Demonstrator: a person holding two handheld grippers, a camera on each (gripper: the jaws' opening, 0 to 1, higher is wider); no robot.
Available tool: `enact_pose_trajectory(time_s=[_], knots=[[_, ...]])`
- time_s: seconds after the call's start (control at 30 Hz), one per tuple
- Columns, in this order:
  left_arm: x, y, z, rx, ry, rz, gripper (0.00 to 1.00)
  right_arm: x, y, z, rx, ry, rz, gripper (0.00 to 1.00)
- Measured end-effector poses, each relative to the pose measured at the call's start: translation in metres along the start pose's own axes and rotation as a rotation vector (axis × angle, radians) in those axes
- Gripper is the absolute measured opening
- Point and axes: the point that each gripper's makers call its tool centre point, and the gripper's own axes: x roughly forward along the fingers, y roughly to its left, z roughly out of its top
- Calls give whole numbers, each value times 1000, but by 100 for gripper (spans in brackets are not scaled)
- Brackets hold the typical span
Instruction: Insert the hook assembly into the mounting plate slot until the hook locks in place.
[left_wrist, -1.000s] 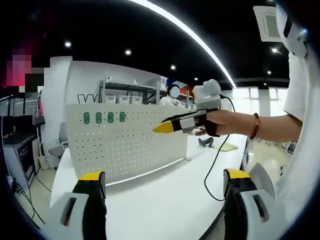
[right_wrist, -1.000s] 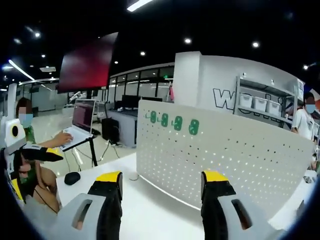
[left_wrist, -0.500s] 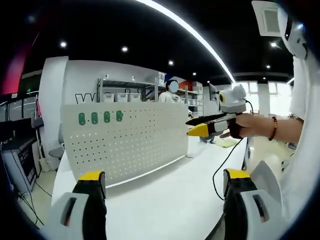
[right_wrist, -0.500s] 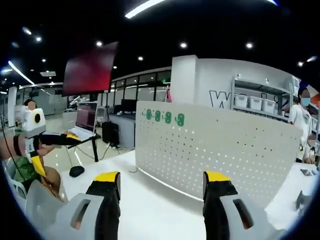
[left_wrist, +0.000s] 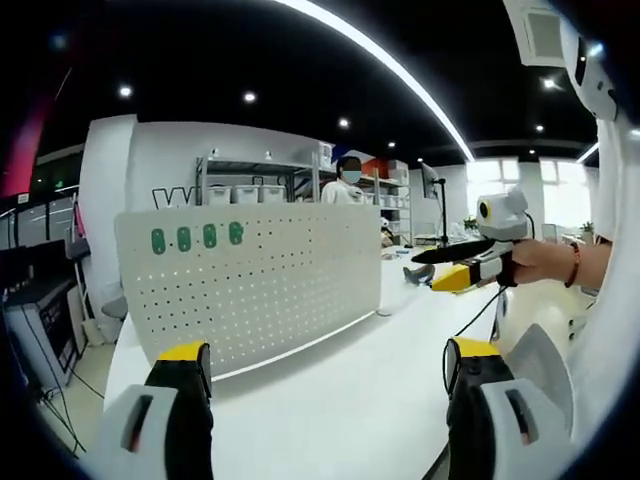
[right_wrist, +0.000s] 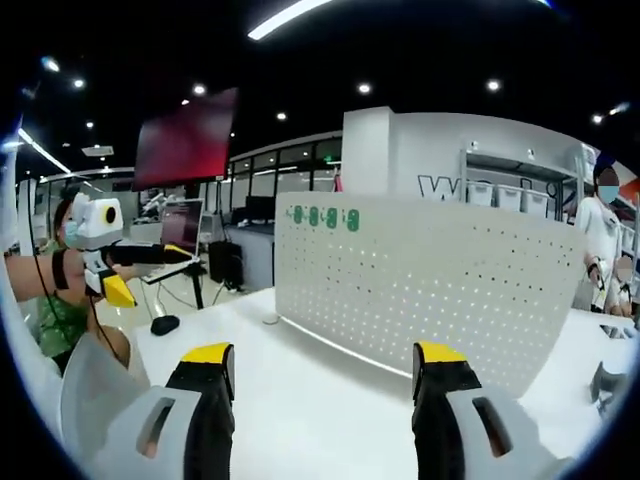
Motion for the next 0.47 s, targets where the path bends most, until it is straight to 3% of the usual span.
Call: enact_pose_trajectory(time_s=[0.47], knots=[[10,-3,-7,4,34,15,100,-6,-3,-6,29,-20,14,74]])
